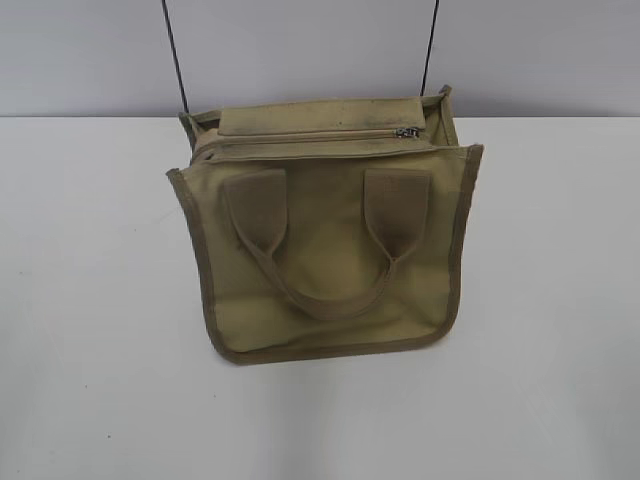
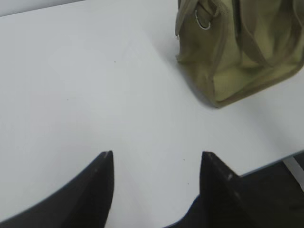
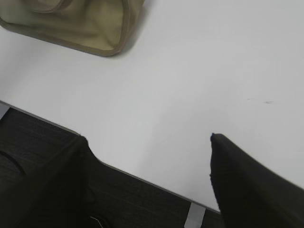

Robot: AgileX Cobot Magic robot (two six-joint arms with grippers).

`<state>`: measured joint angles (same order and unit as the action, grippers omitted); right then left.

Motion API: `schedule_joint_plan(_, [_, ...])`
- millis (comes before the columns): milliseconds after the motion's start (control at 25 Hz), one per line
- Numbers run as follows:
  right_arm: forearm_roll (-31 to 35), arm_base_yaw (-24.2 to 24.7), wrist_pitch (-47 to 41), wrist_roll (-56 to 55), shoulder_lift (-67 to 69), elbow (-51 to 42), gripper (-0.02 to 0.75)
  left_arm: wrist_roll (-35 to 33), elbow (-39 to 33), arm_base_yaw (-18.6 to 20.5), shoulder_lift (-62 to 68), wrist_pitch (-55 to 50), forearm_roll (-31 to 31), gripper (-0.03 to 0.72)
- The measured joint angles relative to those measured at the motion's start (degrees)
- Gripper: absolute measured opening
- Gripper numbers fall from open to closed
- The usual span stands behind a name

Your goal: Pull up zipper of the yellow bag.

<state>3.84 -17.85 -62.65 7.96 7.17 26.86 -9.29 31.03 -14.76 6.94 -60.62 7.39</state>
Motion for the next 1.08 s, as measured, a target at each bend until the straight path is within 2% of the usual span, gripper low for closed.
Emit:
schedule_joint_plan(280, [1.05,13.41,0.05,0.0,-4.02,-0.1,0.583,0.0,0.0,12.34,-6.31,0.11,0.0,0.432])
schedule_joint_plan(400, [1.09,17.83,0.05,0.0,-7.17,-0.1,0.583,0.0,0.0,15.02,-7.22,0.08,0.0,0.433])
schedule_joint_plan(560, [1.58,19.99,0.04,0.0,-7.39,-0.1,0.583,0.0,-0.22,15.42,-7.22,0.15,0.05,0.433])
schedule_joint_plan(1080, [2.38,20.02,0.04,0.0,-7.44,-0.1,0.583,-0.01,-0.27,15.42,-7.22,0.15,0.05,0.433])
